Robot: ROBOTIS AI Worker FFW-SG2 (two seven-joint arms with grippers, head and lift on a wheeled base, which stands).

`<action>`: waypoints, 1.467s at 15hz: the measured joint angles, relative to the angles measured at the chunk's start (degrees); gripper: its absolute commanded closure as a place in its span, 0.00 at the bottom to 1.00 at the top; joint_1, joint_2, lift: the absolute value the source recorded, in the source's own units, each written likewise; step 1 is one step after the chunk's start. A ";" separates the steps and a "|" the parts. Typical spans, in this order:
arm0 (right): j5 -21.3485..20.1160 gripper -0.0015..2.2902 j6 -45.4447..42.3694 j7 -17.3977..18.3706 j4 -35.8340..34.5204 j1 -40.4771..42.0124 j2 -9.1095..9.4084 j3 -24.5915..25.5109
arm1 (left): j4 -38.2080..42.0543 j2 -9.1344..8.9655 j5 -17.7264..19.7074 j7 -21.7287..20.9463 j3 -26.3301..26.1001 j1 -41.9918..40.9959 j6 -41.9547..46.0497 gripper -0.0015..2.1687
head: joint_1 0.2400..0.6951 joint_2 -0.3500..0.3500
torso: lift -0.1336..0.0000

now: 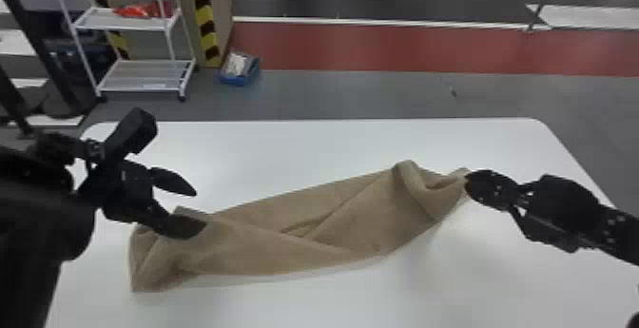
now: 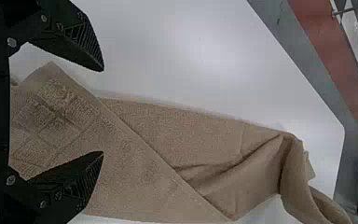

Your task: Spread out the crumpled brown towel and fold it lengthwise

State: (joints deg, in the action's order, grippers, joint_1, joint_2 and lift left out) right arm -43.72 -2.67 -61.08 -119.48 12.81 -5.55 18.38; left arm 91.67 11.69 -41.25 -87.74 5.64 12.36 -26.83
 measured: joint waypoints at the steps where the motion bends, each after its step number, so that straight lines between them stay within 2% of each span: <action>1: -0.04 0.69 0.09 0.00 -0.30 0.29 0.07 0.00 | -0.47 -0.15 -1.13 0.63 -0.47 0.04 0.89 0.14 | 1.00 0.44 | 0.07; 4: -0.05 0.69 0.66 0.00 -1.03 0.77 0.11 0.10 | -1.23 -0.51 -3.48 2.16 -1.21 0.16 3.42 0.16 | 1.00 0.44 | 0.07; 7: 0.09 0.69 0.86 0.00 -1.53 1.23 0.22 0.33 | -2.41 -0.66 -7.76 3.60 -2.86 0.77 3.66 0.16 | 1.00 0.44 | 0.07; 8: 0.16 0.69 0.80 0.00 -1.65 1.44 0.26 0.45 | -2.62 -0.69 -8.43 3.52 -3.04 1.03 3.66 0.20 | 1.00 0.44 | 0.07; 14: 0.41 0.69 0.55 0.00 -1.72 1.59 0.28 1.03 | -2.73 -0.61 -10.23 0.69 -3.01 2.03 3.24 0.22 | 1.00 0.44 | 0.07; 15: 0.41 0.69 0.60 0.00 -1.72 1.54 0.28 1.01 | -2.72 -0.57 -10.48 0.58 -3.01 2.04 3.18 0.25 | 1.00 0.45 | 0.07; 20: 0.42 0.69 0.69 0.00 -1.72 1.34 0.28 0.78 | -4.10 -0.37 -11.74 1.04 -3.01 2.56 3.26 0.25 | 1.00 0.46 | 0.07; 21: 0.45 0.69 0.70 0.00 -1.72 1.31 0.28 0.85 | -4.39 -0.32 -12.06 1.00 -3.01 2.61 3.30 0.29 | 1.00 0.47 | 0.07; 22: 0.47 0.69 0.75 0.00 -1.72 1.28 0.28 0.90 | -4.59 -0.25 -12.21 0.86 -3.01 2.68 3.31 0.42 | 1.00 0.47 | 0.07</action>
State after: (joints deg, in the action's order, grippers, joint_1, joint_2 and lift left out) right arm -43.25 -1.92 -61.08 -121.20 14.10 -5.27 19.28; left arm 87.08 11.44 -53.46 -86.88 2.64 15.04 -23.52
